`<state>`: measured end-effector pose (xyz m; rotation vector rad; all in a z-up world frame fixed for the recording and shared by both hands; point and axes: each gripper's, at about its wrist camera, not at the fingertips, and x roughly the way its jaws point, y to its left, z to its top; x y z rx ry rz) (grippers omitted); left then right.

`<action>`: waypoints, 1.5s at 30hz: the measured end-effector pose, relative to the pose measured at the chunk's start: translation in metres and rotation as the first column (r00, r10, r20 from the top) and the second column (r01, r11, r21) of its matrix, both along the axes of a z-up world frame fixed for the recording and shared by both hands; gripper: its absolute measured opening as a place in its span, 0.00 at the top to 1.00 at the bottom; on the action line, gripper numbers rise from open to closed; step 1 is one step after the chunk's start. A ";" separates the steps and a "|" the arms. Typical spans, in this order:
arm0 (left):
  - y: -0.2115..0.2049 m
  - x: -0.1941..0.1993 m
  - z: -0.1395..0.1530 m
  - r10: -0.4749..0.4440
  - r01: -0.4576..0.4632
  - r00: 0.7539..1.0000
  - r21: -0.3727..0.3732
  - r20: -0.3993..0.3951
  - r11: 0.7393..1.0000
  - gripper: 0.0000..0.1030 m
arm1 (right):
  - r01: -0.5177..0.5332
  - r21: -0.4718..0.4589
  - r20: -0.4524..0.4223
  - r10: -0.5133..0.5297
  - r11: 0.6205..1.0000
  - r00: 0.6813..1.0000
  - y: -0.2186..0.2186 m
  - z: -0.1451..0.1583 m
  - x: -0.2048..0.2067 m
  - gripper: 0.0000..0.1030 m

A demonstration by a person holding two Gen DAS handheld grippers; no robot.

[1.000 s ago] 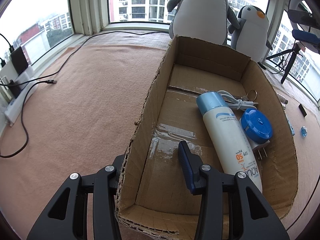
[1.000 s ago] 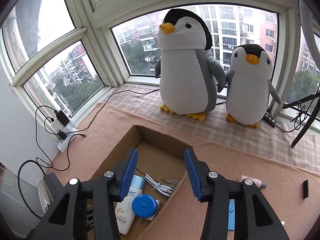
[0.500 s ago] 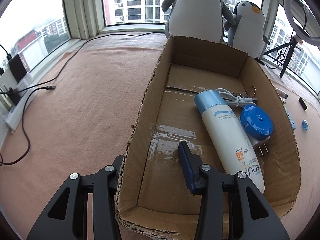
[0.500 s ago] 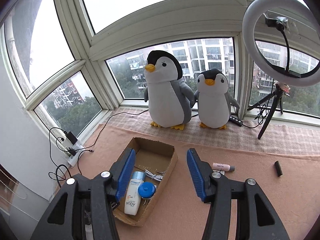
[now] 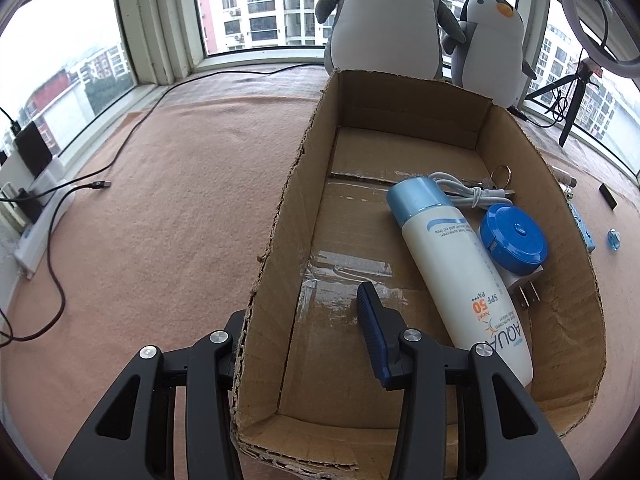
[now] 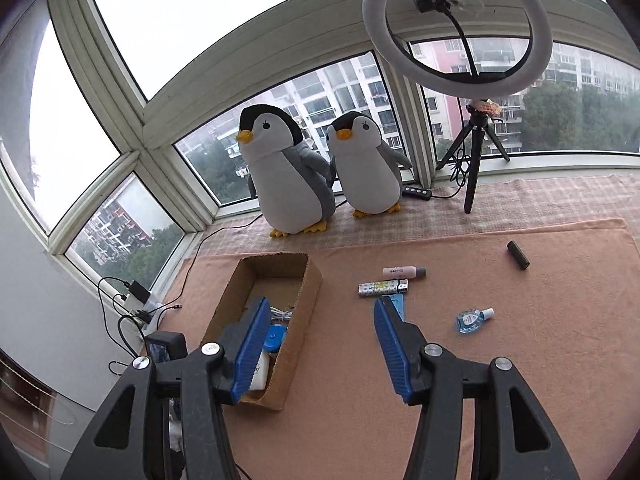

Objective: Organize rigid objects
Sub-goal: 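Withdraw the right gripper from the box toward the blue phone stand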

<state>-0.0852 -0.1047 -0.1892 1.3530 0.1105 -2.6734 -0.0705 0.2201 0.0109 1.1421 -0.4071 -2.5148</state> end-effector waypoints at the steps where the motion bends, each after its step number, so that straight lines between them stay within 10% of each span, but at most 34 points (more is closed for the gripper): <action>1: 0.000 0.000 0.000 -0.001 0.001 1.000 -0.001 0.001 1.000 0.59 | 0.001 -0.001 0.014 -0.001 1.000 1.000 0.001 -0.008 -0.002 0.51; 26: 0.002 -0.002 0.001 0.019 -0.019 1.000 -0.010 0.010 1.000 0.57 | -0.044 0.266 0.145 0.005 0.963 0.989 -0.030 -0.168 -0.099 0.51; 45: 0.002 -0.002 0.002 0.023 -0.023 1.000 -0.007 0.010 1.000 0.57 | -0.060 0.362 0.239 -0.031 0.930 0.970 -0.048 -0.202 -0.126 0.51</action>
